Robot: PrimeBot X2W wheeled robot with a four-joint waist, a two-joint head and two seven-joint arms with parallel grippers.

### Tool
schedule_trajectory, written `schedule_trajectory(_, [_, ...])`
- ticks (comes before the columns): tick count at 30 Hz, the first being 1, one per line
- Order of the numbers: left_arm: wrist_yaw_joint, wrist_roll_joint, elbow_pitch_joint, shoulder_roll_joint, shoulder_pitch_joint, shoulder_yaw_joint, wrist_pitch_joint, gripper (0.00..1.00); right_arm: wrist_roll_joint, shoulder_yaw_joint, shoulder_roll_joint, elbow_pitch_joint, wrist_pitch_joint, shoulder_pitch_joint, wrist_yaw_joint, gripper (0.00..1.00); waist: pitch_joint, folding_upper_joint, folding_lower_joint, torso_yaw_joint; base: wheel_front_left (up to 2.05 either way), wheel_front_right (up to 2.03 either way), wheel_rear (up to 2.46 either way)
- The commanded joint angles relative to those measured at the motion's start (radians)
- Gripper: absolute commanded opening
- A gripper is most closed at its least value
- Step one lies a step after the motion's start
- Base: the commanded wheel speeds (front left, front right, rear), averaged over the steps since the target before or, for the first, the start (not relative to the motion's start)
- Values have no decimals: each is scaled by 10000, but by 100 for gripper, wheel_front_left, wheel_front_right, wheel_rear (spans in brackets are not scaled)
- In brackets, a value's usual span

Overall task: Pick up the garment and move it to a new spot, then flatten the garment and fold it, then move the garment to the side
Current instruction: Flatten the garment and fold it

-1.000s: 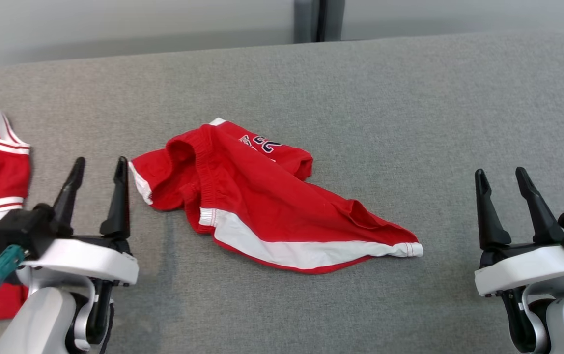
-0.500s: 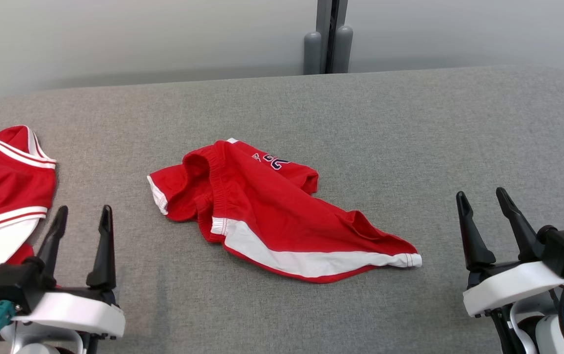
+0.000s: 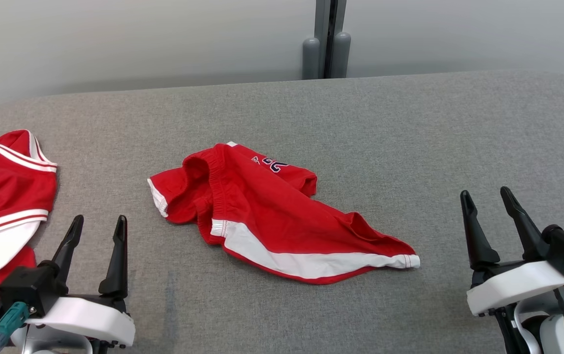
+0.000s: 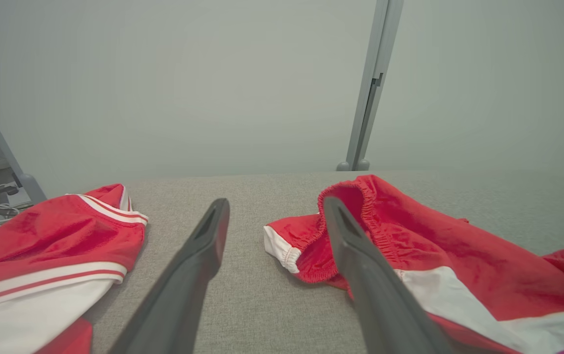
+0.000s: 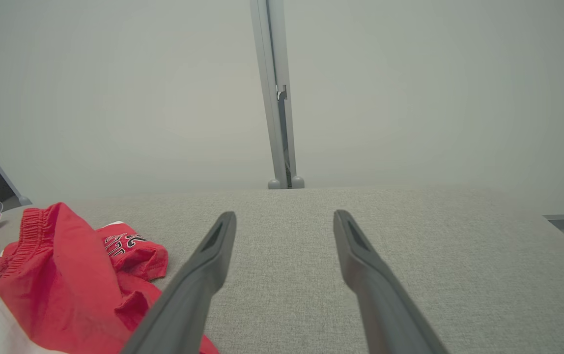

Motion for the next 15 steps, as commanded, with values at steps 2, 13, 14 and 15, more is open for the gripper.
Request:
schedule_trajectory(2, [47,76,-68,95,-15,-10,39,100,66,-79,-59,-15,-40,51,2,100,22,0,0,13,0,0,0])
schedule_trajectory(13, [-666,242,-176,245,-1224,-784,928,100,149,28,-60,5,-141,-269,2,100,537,0,0,-168,0,0,0])
schedule_trajectory(14, [-815,221,-92,228,-1374,-935,1081,100,148,55,-60,32,-160,-290,2,100,612,0,0,-214,0,0,0])
schedule_trajectory(15, [-986,176,14,183,-1530,-1119,1290,100,153,97,-57,54,-186,-321,2,100,684,0,0,-259,0,0,0])
